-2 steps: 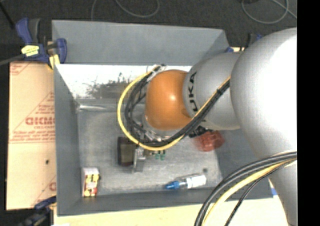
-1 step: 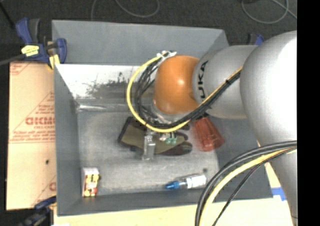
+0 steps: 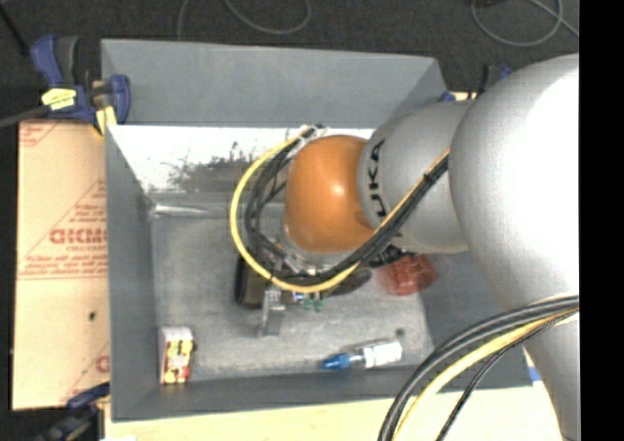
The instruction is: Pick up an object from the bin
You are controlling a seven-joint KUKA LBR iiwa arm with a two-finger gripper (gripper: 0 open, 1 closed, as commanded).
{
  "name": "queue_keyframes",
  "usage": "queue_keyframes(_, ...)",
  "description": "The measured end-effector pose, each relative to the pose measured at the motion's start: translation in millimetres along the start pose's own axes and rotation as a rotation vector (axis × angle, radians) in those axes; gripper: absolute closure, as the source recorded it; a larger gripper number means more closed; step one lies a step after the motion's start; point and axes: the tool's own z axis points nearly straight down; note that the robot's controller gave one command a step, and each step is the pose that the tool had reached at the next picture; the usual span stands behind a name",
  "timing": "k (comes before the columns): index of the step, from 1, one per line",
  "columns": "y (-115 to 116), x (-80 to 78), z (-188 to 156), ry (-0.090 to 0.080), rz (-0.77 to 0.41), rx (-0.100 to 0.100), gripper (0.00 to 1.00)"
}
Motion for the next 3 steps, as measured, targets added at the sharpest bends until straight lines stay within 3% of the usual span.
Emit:
queue_keyframes(1,-27.6,-44.3,5.2,-0.005,-0.112,0.004,1.0)
queue_keyframes(3,-27.8,-44.3,4.0,-0.006,-0.111,0.004,1.0)
